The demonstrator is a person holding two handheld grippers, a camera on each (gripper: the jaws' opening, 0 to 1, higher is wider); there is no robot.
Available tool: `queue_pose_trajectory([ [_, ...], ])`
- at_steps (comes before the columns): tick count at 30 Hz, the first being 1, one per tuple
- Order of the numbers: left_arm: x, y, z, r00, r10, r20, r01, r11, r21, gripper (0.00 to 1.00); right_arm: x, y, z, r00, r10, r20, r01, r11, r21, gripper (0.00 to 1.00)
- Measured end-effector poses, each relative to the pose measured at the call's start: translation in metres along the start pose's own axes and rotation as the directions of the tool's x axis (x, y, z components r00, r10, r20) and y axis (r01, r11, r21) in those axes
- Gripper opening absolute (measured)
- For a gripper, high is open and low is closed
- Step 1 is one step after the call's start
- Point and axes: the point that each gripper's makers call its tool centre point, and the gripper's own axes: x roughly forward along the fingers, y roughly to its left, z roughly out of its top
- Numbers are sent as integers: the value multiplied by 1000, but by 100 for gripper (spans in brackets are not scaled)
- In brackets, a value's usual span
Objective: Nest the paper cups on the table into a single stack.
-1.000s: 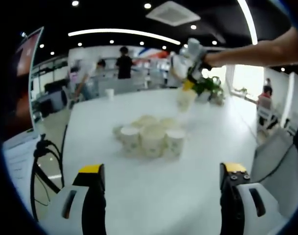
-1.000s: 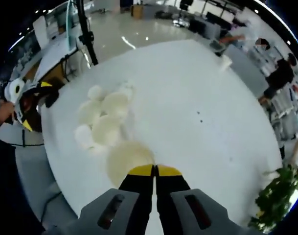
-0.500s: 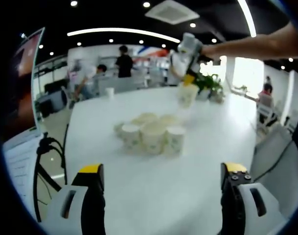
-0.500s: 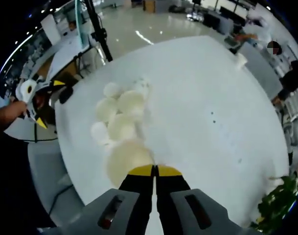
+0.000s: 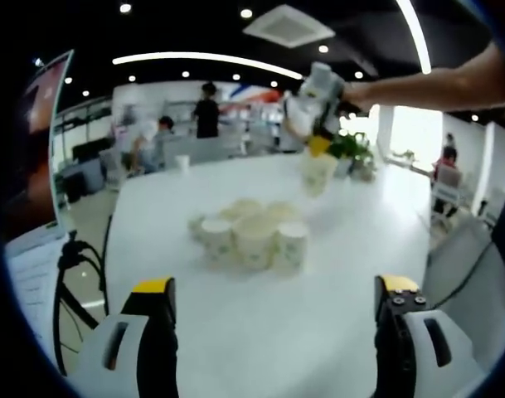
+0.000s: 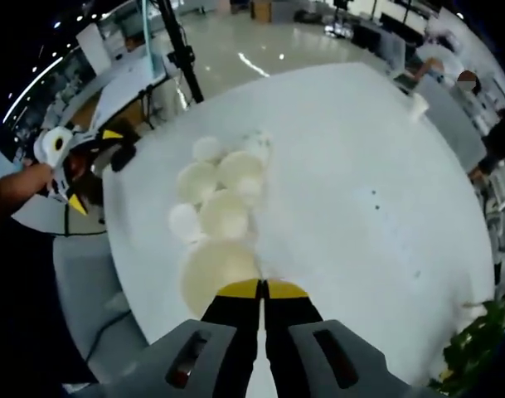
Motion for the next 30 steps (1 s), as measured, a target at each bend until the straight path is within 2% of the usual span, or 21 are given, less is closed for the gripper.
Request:
queue_pose_trajectory([
  [11, -4, 0, 0, 1000, 7, 4, -7, 1000, 6, 98, 7, 23, -5, 999, 40, 29, -41, 998, 51, 0],
  [30, -10, -4, 2, 1000, 11, 8, -11, 1000, 2, 98, 14, 59, -11, 997, 70, -39, -72, 996, -57, 0],
])
